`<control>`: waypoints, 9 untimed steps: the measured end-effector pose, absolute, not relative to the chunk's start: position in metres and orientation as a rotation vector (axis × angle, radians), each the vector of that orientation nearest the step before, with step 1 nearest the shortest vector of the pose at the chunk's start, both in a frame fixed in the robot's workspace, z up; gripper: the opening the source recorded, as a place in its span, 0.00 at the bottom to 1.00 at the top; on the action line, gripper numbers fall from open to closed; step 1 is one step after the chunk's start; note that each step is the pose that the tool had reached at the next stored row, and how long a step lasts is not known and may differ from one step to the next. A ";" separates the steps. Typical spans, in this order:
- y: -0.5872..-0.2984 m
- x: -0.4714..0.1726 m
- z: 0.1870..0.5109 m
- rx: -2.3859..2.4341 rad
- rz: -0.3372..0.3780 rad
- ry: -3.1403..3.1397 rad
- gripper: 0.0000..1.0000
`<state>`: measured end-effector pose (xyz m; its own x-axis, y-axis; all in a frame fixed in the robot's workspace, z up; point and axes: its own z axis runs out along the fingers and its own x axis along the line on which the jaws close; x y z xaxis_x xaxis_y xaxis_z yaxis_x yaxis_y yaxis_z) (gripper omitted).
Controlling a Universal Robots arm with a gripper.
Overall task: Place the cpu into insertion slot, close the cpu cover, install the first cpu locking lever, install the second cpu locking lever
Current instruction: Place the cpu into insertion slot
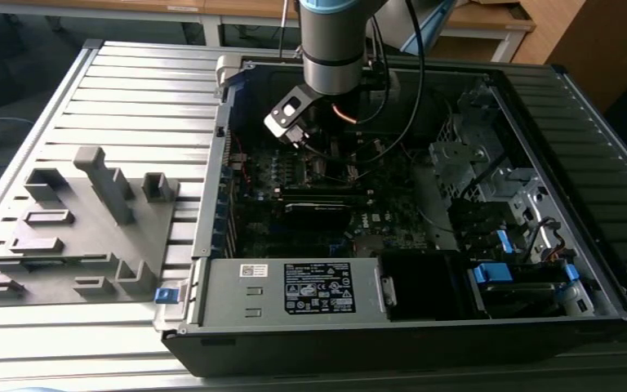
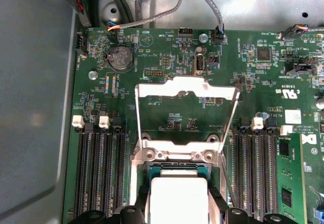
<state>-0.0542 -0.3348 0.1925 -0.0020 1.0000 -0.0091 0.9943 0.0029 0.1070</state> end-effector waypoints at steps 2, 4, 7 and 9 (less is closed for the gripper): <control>-0.335 -0.054 0.193 2.159 0.106 2.165 0.54; -0.335 -0.054 0.193 2.159 0.106 2.165 0.54; -0.335 -0.054 0.192 2.159 0.106 2.165 0.54; -0.335 -0.054 0.192 2.159 0.108 2.165 0.54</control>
